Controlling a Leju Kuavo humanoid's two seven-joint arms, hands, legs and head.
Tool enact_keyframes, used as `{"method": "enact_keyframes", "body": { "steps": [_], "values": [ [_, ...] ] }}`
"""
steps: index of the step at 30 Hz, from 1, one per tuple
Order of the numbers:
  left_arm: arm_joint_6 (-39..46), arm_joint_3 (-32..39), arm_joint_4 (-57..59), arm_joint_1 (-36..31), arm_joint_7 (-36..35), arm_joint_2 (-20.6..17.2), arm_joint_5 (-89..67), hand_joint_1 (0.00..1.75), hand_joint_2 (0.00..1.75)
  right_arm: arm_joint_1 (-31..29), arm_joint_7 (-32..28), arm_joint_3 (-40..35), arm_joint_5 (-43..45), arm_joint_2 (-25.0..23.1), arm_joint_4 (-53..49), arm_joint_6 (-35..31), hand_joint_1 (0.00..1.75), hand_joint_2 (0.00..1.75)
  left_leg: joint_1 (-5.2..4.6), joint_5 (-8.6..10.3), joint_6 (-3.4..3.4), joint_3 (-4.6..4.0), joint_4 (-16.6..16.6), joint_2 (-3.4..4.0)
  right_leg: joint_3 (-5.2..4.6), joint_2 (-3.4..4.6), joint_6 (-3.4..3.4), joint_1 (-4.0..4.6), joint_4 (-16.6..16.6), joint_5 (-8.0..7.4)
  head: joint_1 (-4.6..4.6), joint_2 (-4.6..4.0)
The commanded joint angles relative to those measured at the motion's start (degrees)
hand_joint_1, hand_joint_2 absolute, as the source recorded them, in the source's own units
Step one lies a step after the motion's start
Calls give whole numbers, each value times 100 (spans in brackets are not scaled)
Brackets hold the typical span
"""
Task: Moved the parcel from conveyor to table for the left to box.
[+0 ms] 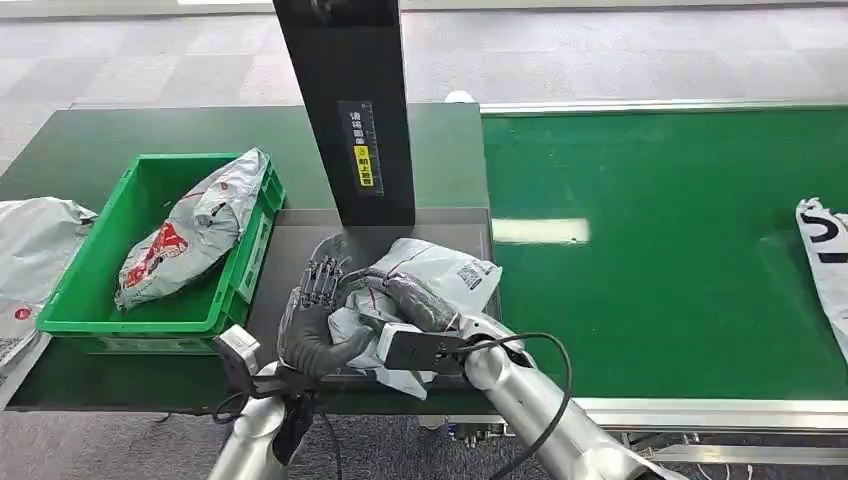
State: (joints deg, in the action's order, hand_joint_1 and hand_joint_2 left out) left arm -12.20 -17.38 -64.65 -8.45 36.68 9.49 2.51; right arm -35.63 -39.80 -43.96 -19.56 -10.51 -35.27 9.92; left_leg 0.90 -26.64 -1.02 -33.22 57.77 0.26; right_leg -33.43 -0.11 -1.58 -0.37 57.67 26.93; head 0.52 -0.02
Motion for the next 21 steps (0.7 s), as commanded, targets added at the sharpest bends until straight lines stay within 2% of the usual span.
{"method": "enact_keyframes", "body": {
  "steps": [1,2,4,9,14,17,21],
  "values": [
    [-16,-256,353,-228,-19,-92,-13,0,175,-245,16,-476,-36,-289,854,-196,28,175,-2,0,4,10,-5,-10,12,-7,3,-2,-5,2,0,0],
    [-4,-250,311,-205,-19,-96,-13,0,175,-224,-1,-342,45,-249,790,-300,0,175,-1,0,6,15,-6,-14,19,-11,6,0,-9,2,0,0],
    [54,-190,121,-99,-21,-113,4,0,175,-110,-20,220,372,-137,535,-733,0,175,-1,-1,6,19,-9,-9,22,-6,6,-1,-12,1,0,0],
    [104,-140,60,-39,-78,-128,-3,0,175,186,-20,773,686,213,-162,-1027,0,175,-2,0,5,7,-2,-13,11,-11,5,-1,-6,2,2,0],
    [134,-129,154,-51,-78,-135,-6,0,175,466,-20,1016,928,415,-766,-1115,0,175,-3,3,6,4,-2,-23,11,-20,6,-2,-9,1,0,0],
    [199,-99,96,18,-78,-158,-11,0,175,818,-20,1263,963,560,-1573,-1639,0,175,-3,2,8,11,-6,-20,18,-18,8,-2,-14,1,0,0],
    [220,-79,68,54,-82,-173,-12,0,175,1003,-20,1415,1077,623,-1871,-1583,0,175,-2,-1,8,19,-9,-22,26,-19,8,-1,-17,5,0,0]
  ]
}}
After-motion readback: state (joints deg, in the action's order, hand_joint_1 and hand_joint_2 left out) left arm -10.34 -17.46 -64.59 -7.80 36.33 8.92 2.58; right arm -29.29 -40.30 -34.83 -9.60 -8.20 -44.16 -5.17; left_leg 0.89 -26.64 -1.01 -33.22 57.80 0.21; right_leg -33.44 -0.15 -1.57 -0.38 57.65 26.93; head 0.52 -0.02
